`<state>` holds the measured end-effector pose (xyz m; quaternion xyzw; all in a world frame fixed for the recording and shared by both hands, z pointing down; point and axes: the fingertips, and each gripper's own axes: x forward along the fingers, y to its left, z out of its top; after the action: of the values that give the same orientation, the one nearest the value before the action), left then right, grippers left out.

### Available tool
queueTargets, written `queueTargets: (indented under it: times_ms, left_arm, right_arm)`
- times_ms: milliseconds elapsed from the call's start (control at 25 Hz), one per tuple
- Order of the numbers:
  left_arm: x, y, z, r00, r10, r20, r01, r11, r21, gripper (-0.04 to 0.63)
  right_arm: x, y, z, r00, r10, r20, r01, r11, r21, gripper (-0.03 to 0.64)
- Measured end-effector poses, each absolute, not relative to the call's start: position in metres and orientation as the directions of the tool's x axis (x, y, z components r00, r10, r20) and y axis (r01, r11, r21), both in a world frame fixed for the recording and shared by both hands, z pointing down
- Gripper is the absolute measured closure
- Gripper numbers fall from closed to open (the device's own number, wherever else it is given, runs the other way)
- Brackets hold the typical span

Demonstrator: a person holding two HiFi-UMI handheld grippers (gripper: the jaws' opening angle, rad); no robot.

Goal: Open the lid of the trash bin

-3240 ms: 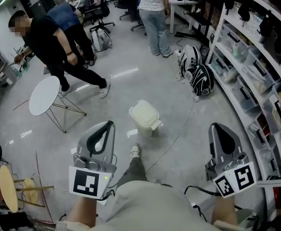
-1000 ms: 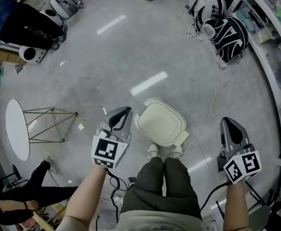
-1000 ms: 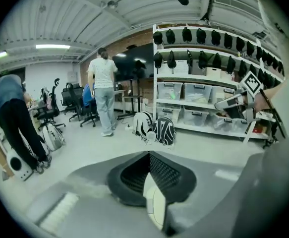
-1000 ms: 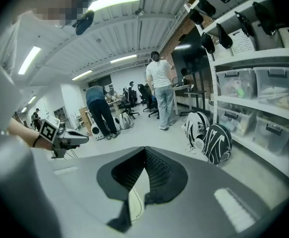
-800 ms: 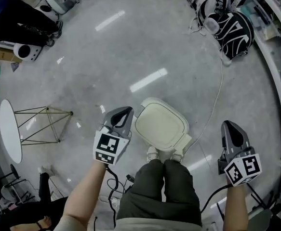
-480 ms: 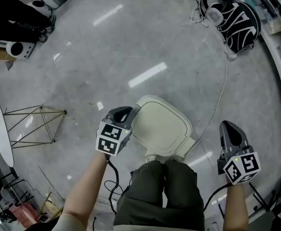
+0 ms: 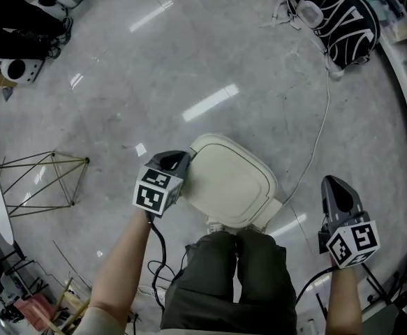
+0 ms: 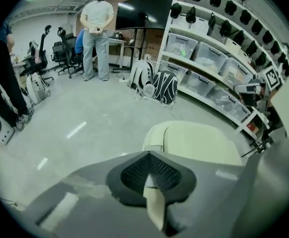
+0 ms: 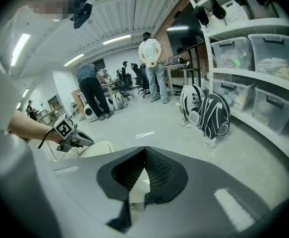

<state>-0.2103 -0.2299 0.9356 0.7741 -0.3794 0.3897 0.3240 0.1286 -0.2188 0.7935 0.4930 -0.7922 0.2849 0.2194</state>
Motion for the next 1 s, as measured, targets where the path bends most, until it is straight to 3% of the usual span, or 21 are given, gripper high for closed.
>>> queueTargets:
  times_ms: [160, 480, 1000]
  left_arm:
    - [-0.207, -0.232, 0.931, 0.458, -0.287, 0.842, -0.832, -0.472, 0.292, 0.594]
    - [-0.204, -0.219, 0.88, 0.458, -0.34, 0.821, -0.844, -0.457, 0.282, 0.594]
    - [-0.214, -0.229, 0.662, 0.41, -0.519, 0.75, -0.86, -0.493, 0.129, 0.594]
  right_arm:
    - [0.144, -0.22, 0.784, -0.375, -0.677, 0.633, -0.925, 0.318, -0.208, 0.614]
    - [0.17, -0.221, 0.717, -0.32, -0.731, 0.602, -0.947, 0.262, -0.185, 0.614]
    - [0.145, -0.215, 0.546, -0.348, -0.785, 0.513, -0.937, 0.295, -0.185, 0.614]
